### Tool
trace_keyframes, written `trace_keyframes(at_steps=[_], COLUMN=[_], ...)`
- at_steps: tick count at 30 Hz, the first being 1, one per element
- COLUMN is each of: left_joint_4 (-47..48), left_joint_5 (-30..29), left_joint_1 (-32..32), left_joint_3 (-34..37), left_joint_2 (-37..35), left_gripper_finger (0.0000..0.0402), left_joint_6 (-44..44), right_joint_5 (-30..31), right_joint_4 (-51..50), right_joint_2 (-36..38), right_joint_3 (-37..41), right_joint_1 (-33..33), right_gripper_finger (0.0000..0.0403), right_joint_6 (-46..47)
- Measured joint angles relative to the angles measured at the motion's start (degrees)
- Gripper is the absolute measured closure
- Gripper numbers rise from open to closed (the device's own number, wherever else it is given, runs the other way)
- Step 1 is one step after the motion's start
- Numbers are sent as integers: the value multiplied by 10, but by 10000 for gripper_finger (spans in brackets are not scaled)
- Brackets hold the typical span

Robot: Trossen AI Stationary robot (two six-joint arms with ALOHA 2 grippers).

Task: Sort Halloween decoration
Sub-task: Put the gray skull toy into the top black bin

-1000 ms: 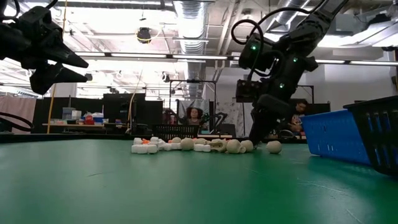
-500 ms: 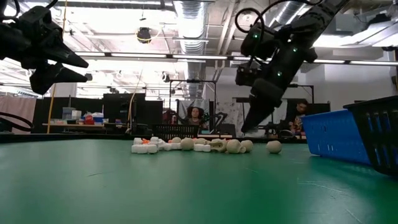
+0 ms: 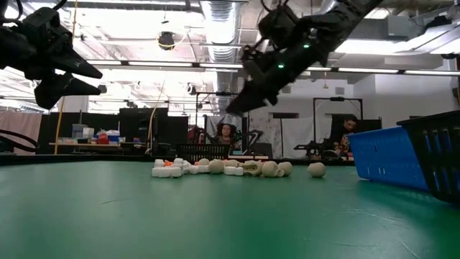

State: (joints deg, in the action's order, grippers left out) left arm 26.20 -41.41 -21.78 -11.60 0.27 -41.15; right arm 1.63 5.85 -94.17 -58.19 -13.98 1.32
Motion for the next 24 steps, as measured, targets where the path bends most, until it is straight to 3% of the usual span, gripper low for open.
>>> trace_keyframes(at_steps=[14,24], left_joint_4=[-1,0], left_joint_5=[-9,-11], left_joint_1=[0,0], left_joint_3=[0,0], left_joint_2=[0,0], left_gripper_finger=[213,213], left_joint_6=[2,14], right_joint_5=[17,62], right_joint_4=[-9,-108], right_joint_2=[-181,-270], right_joint_3=[-252,-377], right_joint_1=[-56,-110], right_gripper_finger=[347,326], right_joint_6=[-28,47])
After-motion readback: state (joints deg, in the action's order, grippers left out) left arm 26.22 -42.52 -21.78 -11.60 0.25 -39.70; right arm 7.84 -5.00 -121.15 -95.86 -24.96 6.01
